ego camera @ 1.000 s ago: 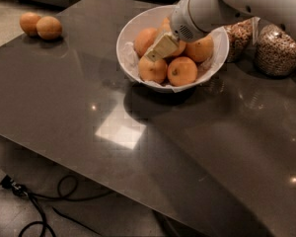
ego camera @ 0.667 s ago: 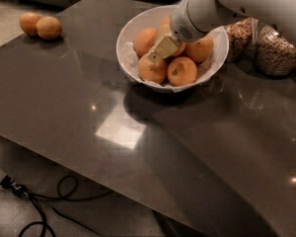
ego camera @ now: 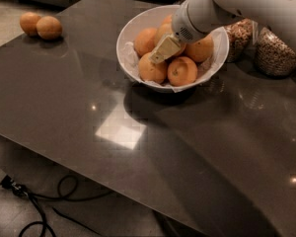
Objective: Pick orange from white bowl
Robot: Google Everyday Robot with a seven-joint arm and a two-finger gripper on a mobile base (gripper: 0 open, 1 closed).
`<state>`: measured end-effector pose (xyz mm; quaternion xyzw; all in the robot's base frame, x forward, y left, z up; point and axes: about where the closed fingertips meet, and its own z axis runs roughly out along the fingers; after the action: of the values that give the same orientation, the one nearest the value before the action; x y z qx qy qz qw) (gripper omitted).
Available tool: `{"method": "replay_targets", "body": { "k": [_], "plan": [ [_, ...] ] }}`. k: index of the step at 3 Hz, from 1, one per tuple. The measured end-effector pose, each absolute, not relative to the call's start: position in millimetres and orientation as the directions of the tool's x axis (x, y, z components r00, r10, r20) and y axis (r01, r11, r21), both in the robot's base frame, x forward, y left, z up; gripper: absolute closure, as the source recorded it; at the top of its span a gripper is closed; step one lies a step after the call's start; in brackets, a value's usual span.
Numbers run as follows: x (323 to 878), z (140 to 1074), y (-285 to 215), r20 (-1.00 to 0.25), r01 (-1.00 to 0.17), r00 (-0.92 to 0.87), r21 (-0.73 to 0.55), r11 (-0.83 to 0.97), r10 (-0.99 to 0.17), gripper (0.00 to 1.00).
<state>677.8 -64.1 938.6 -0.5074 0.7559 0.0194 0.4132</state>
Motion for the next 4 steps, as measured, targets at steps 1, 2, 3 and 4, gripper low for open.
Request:
{"method": "replay_targets", "body": {
  "k": [1, 2, 3, 4],
  "plan": [
    [677.9, 941.7, -64.3, -0.644, -0.783, -0.144, -0.39, 0.484, -0.751, 0.4],
    [678.0, 944.2, -64.2, -0.644, -0.783, -0.144, -0.39, 0.485, -0.751, 0.63],
    [678.5, 942.0, -67.3, -0.644, -0.781, -0.153, -0.386, 0.491, -0.749, 0.85],
    [678.8, 944.1, -66.5, -0.644, -0.781, -0.153, -0.386, 0.491, -0.749, 1.0]
  ]
}}
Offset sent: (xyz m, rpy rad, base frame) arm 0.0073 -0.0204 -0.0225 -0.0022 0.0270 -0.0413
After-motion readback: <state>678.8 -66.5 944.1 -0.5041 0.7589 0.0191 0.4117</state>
